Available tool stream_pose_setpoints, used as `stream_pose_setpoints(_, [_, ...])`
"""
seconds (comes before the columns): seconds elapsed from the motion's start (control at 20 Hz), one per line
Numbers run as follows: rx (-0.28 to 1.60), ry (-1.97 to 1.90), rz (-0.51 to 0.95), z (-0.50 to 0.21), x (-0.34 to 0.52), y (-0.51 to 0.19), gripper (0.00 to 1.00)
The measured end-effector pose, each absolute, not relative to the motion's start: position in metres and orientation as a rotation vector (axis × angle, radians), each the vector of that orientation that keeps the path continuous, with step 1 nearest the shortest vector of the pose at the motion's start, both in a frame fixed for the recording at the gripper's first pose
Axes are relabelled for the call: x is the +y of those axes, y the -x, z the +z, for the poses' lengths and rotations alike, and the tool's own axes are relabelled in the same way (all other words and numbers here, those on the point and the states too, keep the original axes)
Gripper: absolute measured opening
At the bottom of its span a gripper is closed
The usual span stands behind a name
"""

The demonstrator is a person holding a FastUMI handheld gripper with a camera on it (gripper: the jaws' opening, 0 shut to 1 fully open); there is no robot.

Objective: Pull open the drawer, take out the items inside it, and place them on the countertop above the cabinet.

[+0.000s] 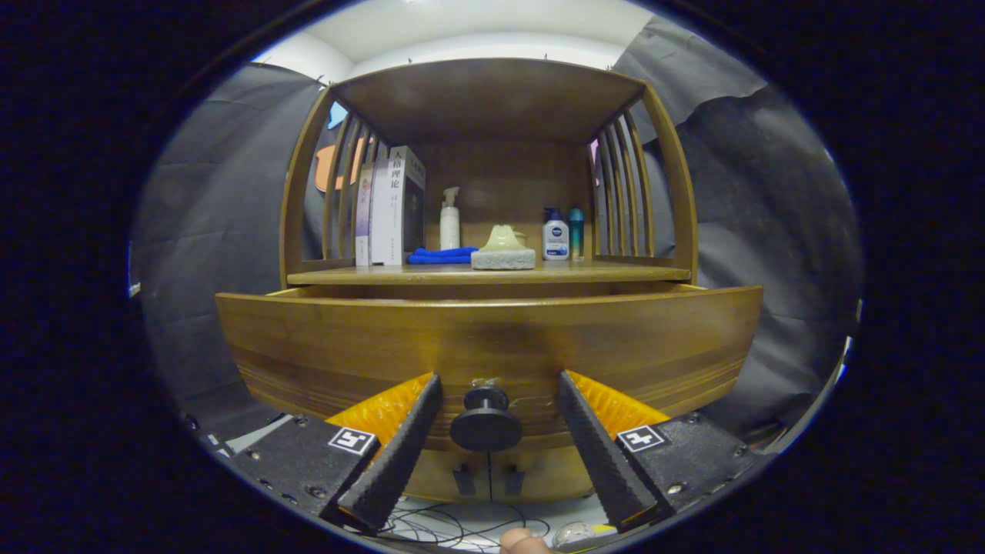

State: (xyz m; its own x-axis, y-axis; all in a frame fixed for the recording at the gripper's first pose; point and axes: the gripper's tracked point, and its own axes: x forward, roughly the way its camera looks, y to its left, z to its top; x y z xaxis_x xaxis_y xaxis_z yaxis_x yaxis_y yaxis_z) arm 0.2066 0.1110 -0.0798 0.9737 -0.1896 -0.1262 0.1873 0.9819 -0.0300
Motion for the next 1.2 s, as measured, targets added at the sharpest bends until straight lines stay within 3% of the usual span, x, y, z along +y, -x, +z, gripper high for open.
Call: stream_pose_setpoints(1.2, [0.167, 0.029, -0.185, -0.076, 0.094, -0.291, 0.99])
